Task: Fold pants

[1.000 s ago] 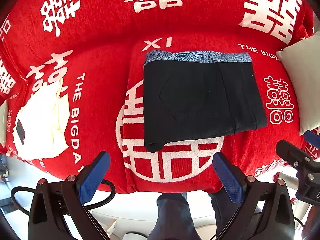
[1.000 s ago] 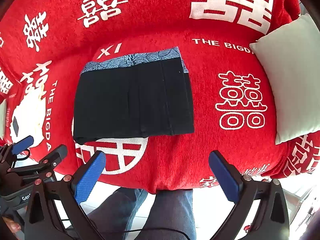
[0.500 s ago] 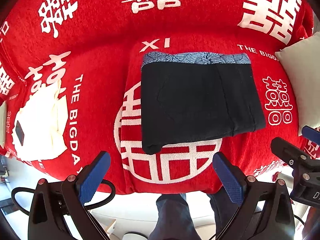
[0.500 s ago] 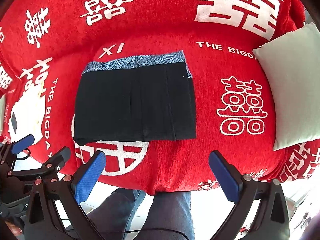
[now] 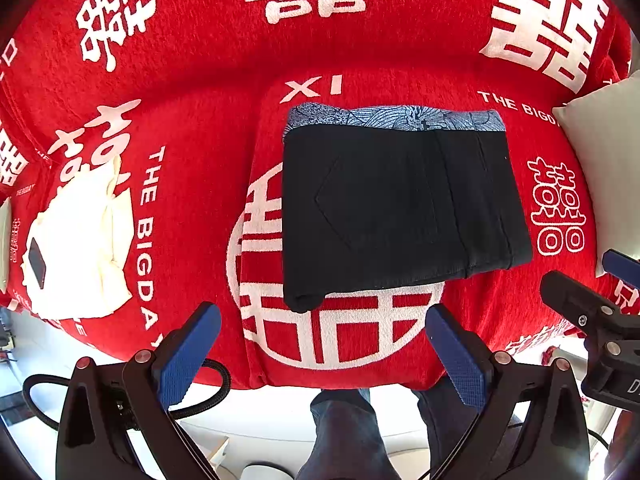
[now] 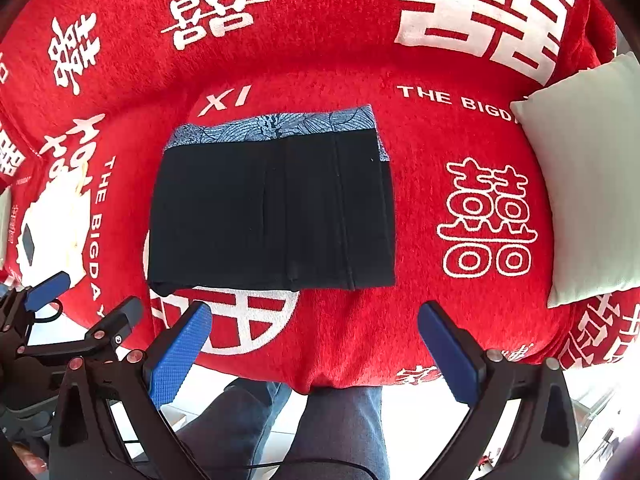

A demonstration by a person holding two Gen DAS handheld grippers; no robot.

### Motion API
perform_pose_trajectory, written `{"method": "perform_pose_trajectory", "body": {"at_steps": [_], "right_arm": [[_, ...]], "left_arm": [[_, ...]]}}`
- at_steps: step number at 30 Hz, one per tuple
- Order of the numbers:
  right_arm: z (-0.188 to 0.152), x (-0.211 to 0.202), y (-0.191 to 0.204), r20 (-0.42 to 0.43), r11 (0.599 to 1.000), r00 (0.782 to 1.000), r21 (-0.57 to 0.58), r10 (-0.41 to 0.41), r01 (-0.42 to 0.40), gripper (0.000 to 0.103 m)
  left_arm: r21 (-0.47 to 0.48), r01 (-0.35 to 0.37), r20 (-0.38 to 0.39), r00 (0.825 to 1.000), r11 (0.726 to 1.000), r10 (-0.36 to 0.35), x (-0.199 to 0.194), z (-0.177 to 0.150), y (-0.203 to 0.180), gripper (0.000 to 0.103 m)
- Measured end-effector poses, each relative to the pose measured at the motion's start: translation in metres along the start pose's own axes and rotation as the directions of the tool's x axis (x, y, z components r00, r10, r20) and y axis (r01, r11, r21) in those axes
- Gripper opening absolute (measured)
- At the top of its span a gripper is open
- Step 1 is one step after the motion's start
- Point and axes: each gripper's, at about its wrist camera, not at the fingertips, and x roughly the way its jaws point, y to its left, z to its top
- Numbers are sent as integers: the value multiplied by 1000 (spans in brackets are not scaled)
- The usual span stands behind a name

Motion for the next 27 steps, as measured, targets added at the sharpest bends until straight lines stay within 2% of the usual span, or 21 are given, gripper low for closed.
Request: {"method": "perform_pose_trajectory", "body": {"at_steps": [27], "right_arm": [[8, 8, -3, -14, 1000, 1000, 2, 5, -5, 103]], "left_arm": [[2, -4, -33, 999, 1000, 4, 10, 4, -4, 103]]}}
